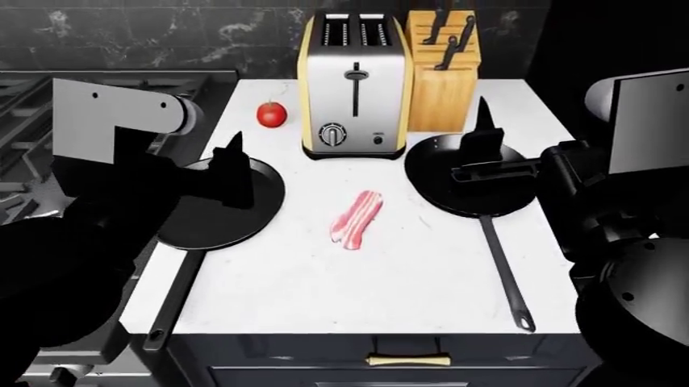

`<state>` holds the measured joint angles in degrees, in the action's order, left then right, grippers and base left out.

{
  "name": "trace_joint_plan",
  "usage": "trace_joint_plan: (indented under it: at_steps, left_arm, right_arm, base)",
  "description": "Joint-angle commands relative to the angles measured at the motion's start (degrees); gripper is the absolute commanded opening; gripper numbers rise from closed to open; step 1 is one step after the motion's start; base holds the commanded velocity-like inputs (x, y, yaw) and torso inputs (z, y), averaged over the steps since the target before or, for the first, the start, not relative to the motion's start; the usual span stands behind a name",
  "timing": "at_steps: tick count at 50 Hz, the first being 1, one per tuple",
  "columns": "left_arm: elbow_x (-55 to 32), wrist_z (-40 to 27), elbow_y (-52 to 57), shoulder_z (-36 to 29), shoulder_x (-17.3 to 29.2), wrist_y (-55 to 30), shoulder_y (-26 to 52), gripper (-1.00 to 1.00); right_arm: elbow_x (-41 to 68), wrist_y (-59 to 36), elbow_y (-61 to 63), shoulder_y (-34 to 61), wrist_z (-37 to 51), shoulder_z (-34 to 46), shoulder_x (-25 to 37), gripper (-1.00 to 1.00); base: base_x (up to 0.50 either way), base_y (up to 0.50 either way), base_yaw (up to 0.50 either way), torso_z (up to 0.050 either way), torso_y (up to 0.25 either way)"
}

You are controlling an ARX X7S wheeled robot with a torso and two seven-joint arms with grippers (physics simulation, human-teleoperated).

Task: Place both pans onto different burners. Then place the tomato and the bacon on different pans.

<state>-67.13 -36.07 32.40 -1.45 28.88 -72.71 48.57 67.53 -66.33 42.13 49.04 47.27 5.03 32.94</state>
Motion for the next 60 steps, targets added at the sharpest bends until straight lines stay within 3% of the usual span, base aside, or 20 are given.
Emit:
trace_joint_plan:
  at_steps: [1, 28, 34, 37, 45, 49, 60]
  left_arm:
    - [-0.14, -0.13, -0.17, -0.34, 0.26, 0.45, 0.07, 1.00]
    - [-0.54, -0.30, 0.12, -0.29, 1.03, 2.08, -1.29, 1.00]
    - [-1.63, -0.40, 0.69, 0.15, 1.42, 2.03, -1.60, 1.00]
    - [-1.43, 0.07, 0.99, 0.27, 1.78, 2.57, -2.13, 1.00]
    - [0.88, 2.50, 1.23, -0.55, 2.07, 5.20, -3.28, 1.00]
    - [1.81, 3.51, 1.33, -0.93, 2.01, 6.44, -3.85, 1.00]
    - [2.89, 4.33, 0.68, -1.49, 1.96, 7.81, -4.58, 1.00]
  right_arm:
    - [-0.28, 0.63, -0.10, -0.39, -0.22, 0.18, 0.33, 1.00]
    - [0.89, 0.67, 0.45, -1.27, 1.37, -0.47, 1.77, 1.00]
    - [14.76, -2.93, -1.16, -0.15, 10.46, -4.55, 2.69, 1.00]
    - [27.45, -3.55, -2.08, 1.00, 17.73, -4.99, 5.50, 1.00]
    - [54.64, 6.11, -2.69, -0.41, 36.61, -0.54, 14.01, 1.00]
    - [56.96, 8.39, -1.01, -3.66, 37.30, -1.59, 15.10, 1.00]
    - [49.90, 8.28, -0.94, -14.40, 33.35, -4.67, 12.63, 1.00]
  base:
    - [0.19, 0.00, 0.00, 0.000, 0.000]
    - [0.12, 0.00, 0.00, 0.000, 0.000]
    - [0.00, 0.00, 0.00, 0.000, 0.000]
    - [0.00, 0.00, 0.00, 0.000, 0.000]
    - [0.00, 0.00, 0.00, 0.000, 0.000]
    - [0.00, 0.00, 0.00, 0.000, 0.000]
    - [0.00, 0.00, 0.00, 0.000, 0.000]
